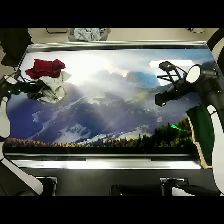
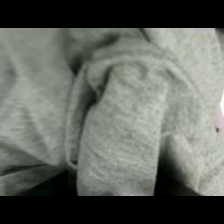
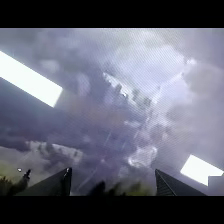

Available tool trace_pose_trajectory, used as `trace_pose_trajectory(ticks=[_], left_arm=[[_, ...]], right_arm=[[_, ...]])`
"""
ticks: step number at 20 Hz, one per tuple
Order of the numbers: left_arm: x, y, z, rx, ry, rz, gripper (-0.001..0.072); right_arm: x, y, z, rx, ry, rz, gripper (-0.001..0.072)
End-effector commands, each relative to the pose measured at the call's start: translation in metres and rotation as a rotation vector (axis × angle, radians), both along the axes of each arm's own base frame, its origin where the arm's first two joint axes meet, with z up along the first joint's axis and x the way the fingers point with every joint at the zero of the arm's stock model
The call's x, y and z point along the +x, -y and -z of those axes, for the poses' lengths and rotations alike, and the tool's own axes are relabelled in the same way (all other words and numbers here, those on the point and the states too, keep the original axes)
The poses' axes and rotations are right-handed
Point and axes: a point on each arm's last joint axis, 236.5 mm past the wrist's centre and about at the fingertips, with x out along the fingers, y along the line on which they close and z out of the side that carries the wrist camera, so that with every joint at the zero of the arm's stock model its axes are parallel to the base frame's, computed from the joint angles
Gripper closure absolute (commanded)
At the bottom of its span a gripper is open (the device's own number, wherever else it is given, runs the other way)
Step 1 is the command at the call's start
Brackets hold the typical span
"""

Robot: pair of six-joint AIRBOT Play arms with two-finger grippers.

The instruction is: Fold the shirts.

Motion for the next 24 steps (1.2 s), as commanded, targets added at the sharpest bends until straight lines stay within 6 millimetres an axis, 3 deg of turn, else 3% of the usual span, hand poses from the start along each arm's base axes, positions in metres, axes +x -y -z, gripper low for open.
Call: trace_pose_trajectory(ticks=[1,3,4,6,8,10,12,13,15,17,20,22,24], left_arm=[[0.002,0.022,0.016,-0.041,-0.014,0.046,0.0636],[0.002,0.028,-0.005,-0.065,0.006,0.075,0.068],[0.007,0.029,-0.029,-0.044,0.066,0.106,0.0681],[0.017,0.043,-0.114,0.025,0.261,0.208,0.0682],[0.002,0.086,-0.224,0.09,0.494,0.368,0.0681],[-0.04,0.133,-0.33,0.171,0.685,0.466,0.0681],[-0.101,0.181,-0.42,0.22,0.866,0.537,0.0681],[-0.135,0.203,-0.456,0.232,0.945,0.575,0.0681],[-0.196,0.241,-0.498,0.232,1.052,0.663,0.0681],[-0.239,0.27,-0.513,0.211,1.094,0.756,0.0681],[-0.258,0.302,-0.497,0.144,1.044,0.865,0.0681],[-0.251,0.322,-0.466,0.089,0.966,0.916,0.0681],[-0.238,0.346,-0.41,0.026,0.831,0.967,0.068]], right_arm=[[0.001,0.0,0.0,0.0,0.006,0.0,0.0101],[0.002,0.0,0.0,-0.003,0.008,-0.005,0.0102],[0.002,0.0,-0.001,-0.012,0.012,-0.025,0.0102],[0.001,0.001,-0.005,-0.031,0.029,-0.078,0.0108],[0.004,0.007,-0.019,-0.064,0.08,-0.093,0.0108],[0.002,0.013,-0.049,-0.094,0.145,-0.088,0.0108],[-0.008,0.015,-0.088,-0.101,0.241,-0.082,0.0108],[-0.015,0.015,-0.107,-0.101,0.283,-0.08,0.0108],[-0.035,0.015,-0.142,-0.101,0.364,-0.077,0.0107],[-0.058,0.015,-0.172,-0.098,0.425,-0.068,0.0107],[-0.098,0.016,-0.198,-0.099,0.46,-0.07,0.0107],[-0.121,0.017,-0.202,-0.1,0.444,-0.074,0.0107],[-0.14,0.017,-0.198,-0.102,0.393,-0.081,0.0107]])
